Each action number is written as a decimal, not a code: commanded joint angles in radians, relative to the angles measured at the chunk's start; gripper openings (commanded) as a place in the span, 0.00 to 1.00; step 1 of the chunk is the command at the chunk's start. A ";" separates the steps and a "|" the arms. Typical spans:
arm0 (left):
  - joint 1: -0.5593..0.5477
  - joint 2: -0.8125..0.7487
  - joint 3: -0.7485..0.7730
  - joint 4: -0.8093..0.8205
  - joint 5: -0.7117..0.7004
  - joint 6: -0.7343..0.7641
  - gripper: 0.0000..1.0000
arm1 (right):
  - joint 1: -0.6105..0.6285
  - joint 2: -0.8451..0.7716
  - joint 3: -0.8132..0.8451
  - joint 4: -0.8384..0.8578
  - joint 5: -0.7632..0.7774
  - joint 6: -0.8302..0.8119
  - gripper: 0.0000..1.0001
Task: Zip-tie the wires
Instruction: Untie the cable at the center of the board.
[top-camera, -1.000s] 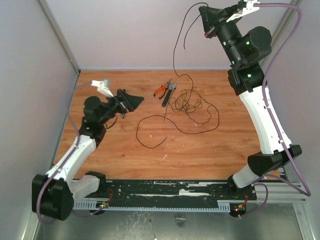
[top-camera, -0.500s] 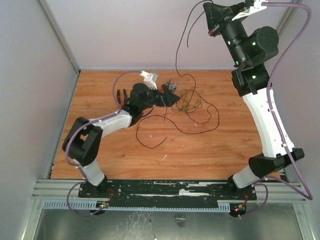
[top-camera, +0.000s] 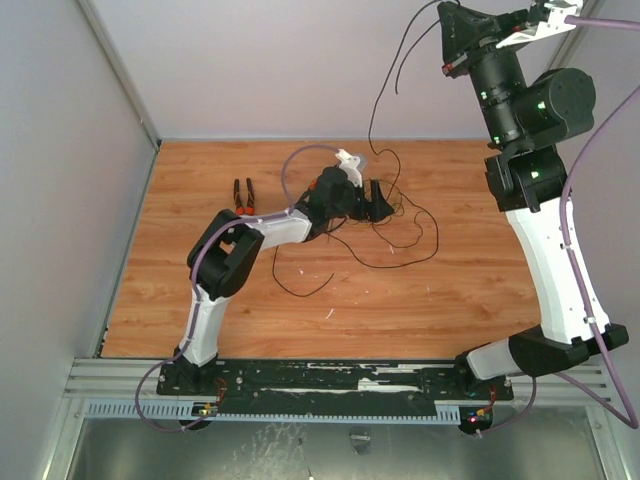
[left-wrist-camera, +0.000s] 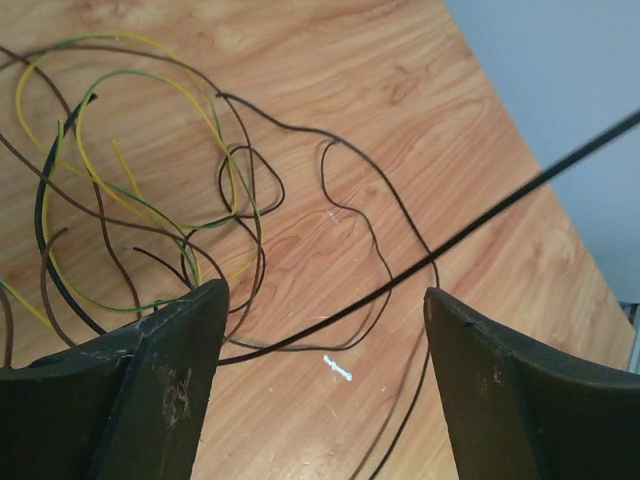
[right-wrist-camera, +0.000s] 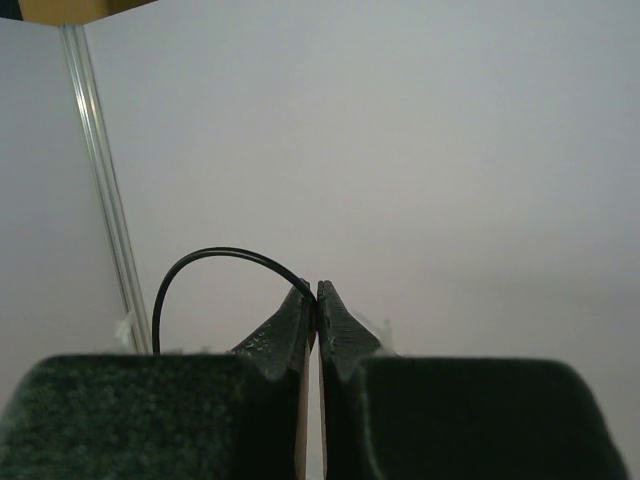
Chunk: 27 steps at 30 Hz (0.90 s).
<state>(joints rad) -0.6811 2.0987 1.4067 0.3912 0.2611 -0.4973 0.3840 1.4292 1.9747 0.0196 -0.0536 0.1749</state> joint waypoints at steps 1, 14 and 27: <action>-0.019 0.044 0.078 -0.028 -0.021 0.027 0.78 | 0.006 -0.036 -0.027 -0.001 0.031 -0.020 0.00; -0.018 0.056 0.264 -0.065 0.006 0.010 0.05 | -0.025 -0.136 -0.123 -0.132 0.342 -0.072 0.00; 0.071 -0.045 0.399 0.090 0.102 -0.361 0.00 | -0.071 -0.280 -0.415 -0.106 0.404 -0.028 0.00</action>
<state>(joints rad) -0.6533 2.1178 1.7737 0.3542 0.3153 -0.6750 0.3313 1.1675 1.6054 -0.0887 0.3260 0.1238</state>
